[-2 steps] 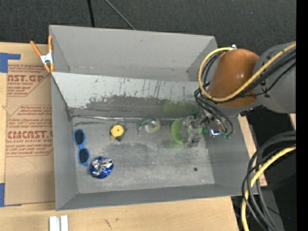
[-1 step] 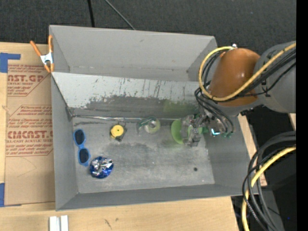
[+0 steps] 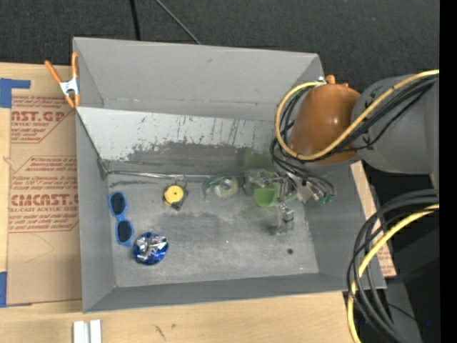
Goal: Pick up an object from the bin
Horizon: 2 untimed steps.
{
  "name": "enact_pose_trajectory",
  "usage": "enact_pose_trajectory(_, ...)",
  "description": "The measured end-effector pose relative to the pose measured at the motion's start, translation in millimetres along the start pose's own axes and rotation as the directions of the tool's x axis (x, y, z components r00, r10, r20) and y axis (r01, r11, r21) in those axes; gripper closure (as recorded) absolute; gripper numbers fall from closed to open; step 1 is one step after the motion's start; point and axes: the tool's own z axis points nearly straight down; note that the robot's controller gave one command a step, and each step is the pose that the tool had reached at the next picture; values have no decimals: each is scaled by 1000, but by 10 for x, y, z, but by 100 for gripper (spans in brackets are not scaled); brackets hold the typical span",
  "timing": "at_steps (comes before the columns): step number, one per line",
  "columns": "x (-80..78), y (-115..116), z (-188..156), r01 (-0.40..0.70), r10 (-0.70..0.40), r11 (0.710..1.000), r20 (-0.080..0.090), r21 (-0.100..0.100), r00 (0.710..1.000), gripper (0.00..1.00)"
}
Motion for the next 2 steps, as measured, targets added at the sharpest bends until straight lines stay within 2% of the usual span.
enact_pose_trajectory(1,162,-408,-191,85,-85,996,11,1,996,0)
enact_pose_trajectory(2,215,-437,-160,182,-182,983,20,-1,983,0)
